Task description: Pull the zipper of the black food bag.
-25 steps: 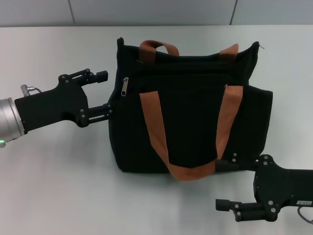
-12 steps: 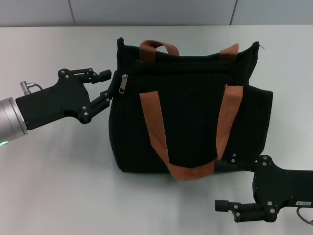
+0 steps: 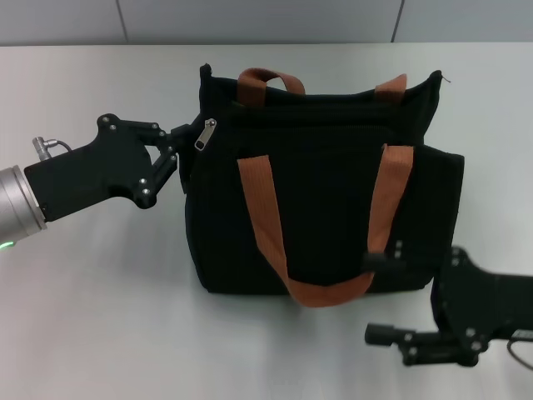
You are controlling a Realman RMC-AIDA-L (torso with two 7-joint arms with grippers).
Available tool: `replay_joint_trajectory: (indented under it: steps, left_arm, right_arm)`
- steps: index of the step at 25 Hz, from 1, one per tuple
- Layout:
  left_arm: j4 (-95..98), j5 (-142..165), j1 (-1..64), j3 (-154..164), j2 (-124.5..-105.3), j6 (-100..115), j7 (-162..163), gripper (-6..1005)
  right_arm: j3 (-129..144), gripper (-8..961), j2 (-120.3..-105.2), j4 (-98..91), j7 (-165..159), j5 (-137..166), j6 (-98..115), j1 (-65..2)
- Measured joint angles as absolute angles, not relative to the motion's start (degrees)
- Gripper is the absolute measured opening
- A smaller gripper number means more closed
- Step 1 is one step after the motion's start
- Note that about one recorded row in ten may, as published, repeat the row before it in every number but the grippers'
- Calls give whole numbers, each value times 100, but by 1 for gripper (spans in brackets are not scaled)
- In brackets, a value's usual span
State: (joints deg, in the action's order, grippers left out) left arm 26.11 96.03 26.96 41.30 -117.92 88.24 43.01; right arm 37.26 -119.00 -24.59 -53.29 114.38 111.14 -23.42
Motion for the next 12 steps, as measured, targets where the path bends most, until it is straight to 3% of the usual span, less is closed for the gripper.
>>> replay_joint_trajectory:
  steps: [5, 12]
  left_arm:
    - [2636, 9457, 2613, 4125, -11805, 8958, 4299, 16]
    - [2669, 9431, 2552, 4122, -11821, 9084, 4292, 17]
  right_arm:
    - [3725, 776, -11898, -2464, -6556, 10471, 11691, -2540]
    - [3727, 776, -11836, -2516, -8740, 10071, 11547, -3302]
